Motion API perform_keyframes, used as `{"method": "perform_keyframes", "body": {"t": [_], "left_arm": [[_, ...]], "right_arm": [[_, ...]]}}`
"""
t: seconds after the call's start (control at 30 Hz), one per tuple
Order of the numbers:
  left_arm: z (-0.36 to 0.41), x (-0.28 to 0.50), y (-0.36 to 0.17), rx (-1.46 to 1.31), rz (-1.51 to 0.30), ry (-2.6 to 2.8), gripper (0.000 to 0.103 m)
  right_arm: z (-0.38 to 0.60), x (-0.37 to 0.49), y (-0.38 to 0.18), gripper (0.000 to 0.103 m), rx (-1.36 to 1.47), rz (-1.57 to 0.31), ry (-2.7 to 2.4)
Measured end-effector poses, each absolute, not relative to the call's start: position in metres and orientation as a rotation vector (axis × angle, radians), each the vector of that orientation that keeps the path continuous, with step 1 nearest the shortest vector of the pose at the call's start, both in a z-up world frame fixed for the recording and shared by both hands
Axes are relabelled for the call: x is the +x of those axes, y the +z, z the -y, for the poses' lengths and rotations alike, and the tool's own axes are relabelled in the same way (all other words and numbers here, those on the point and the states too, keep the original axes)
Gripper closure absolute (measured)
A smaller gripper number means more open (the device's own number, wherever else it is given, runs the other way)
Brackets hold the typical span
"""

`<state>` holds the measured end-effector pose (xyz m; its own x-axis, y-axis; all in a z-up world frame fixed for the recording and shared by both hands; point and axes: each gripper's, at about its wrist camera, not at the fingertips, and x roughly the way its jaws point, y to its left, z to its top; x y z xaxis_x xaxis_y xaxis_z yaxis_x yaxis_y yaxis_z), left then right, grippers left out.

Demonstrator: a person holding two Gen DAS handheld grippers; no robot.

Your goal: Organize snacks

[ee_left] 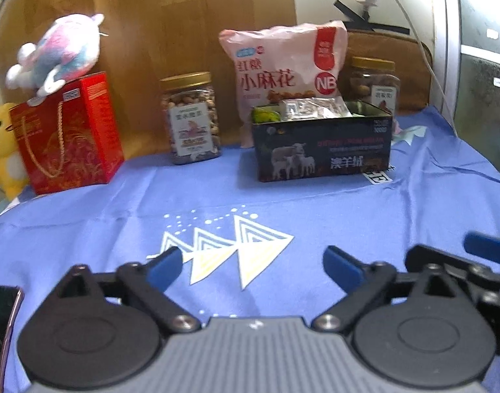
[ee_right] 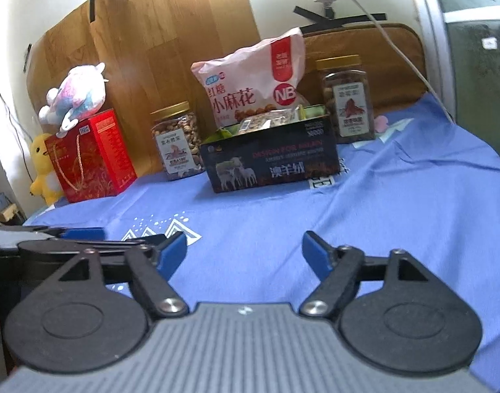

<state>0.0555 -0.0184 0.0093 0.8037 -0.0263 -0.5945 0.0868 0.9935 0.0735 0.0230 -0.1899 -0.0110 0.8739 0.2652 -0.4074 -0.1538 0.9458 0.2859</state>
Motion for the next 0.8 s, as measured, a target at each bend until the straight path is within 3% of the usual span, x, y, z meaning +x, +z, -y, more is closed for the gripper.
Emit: {"method": "perform_keyframes", "body": {"t": [0.07,0.53,0.8], "left_arm": [[0.016,0.051,0.009,0.097,-0.635,-0.049,0.000],[0.015,0.028,0.015,0.162,-0.588,-0.003,0.000],[0.009,0.020,0.025,0.138,-0.554,0.012,0.000]], "right_arm": [[0.190,0.018,-0.013,0.012,0.259,-0.465,0.218],[0.186,0.002,-0.016,0.000,0.256,-0.495,0.192],[0.186,-0.011,0.001,0.000,0.243,-0.413,0.096]]}}
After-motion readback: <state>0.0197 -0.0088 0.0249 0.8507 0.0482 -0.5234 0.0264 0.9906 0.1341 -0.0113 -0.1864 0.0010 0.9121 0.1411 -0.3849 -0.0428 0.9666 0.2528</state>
